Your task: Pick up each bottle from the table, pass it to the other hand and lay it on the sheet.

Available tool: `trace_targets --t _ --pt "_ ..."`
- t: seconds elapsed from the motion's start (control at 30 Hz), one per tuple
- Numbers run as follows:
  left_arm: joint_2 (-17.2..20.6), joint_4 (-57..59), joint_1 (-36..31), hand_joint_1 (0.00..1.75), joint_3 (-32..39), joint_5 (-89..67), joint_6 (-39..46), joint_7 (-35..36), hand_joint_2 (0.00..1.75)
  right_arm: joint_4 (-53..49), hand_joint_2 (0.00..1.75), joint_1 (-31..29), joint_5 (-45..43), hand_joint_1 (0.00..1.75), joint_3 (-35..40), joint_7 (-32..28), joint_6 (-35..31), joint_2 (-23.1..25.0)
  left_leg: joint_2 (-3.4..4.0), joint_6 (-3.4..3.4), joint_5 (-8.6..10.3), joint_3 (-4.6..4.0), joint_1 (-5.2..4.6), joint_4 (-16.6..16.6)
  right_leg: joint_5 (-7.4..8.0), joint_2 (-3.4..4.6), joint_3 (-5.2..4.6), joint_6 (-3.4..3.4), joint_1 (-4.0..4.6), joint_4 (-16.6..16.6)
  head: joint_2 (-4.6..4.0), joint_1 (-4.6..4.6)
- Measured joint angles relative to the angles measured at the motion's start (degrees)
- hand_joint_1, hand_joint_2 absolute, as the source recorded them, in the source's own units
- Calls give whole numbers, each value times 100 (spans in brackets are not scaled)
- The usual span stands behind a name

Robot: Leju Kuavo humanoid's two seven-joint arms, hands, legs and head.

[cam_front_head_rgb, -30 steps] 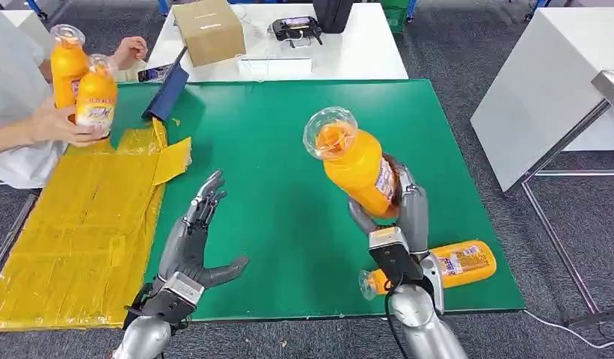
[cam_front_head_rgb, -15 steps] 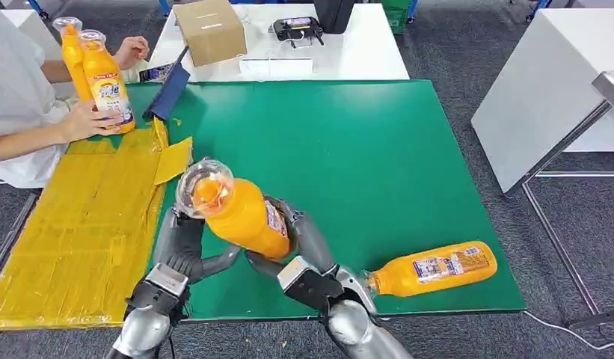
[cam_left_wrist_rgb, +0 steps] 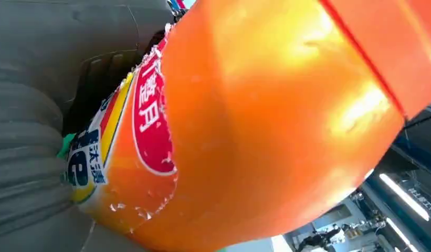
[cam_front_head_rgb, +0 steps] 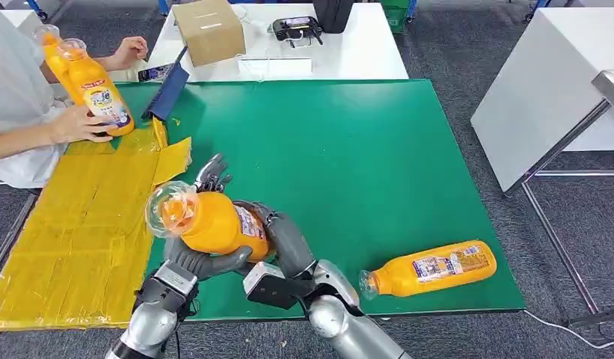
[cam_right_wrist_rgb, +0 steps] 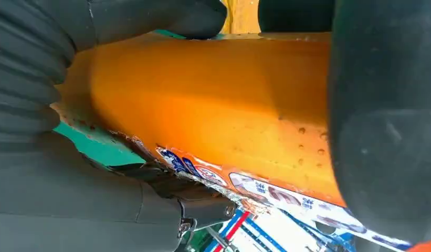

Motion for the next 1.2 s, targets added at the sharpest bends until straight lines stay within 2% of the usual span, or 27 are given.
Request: trace_targets --t 0.4,0.43,0.47,0.8,0.83,0.9,1.03,1.13,1.2 --pt "-2 31 0 175 -22 109 231 -105 175 72 175 -28 -17 171 4 -4 -173 4 1 0 0 0 0 0 0 0 -1 0 -1 0 0 0" --pt "-2 33 0 175 -22 109 254 -109 175 57 175 -17 -17 14 4 -13 -179 0 0 0 0 0 0 0 0 0 -2 0 0 0 0 2" --pt "-4 33 -2 175 -15 109 320 -116 175 33 175 -3 -24 0 4 -26 -203 -7 1 0 0 0 0 0 0 0 -1 0 0 0 0 2" --pt "-11 31 -64 175 109 -260 863 -136 175 -577 175 334 -179 0 -77 -122 -492 -177 0 0 -1 0 -1 0 0 0 -1 0 -1 -1 0 0" --pt "-11 31 -64 175 114 -309 899 -122 175 -599 0 350 -179 0 -81 -122 -494 -186 0 0 -1 0 0 0 0 0 -1 0 -1 -1 0 4" --pt "-11 46 -90 175 149 -854 1332 169 175 -722 0 432 -173 0 -127 -166 -606 -201 0 0 0 0 0 0 0 -1 -1 0 -1 -1 0 0" --pt "46 386 -416 175 487 -3578 2373 1408 175 -1413 0 728 266 0 -384 -210 -1086 -443 -4 1 1 1 0 1 0 -6 1 0 -1 -1 0 2" --pt "208 912 -810 175 893 -6076 2457 2759 175 -2025 0 935 878 0 -686 2 -1111 -738 -2 1 1 2 -1 1 4 -2 2 -1 -1 0 0 6" --pt "606 1293 -1135 175 775 -7090 2323 4112 175 -2291 0 989 1229 0 -846 191 -950 -925 7 0 2 4 0 1 7 3 -4 -2 0 0 0 4"
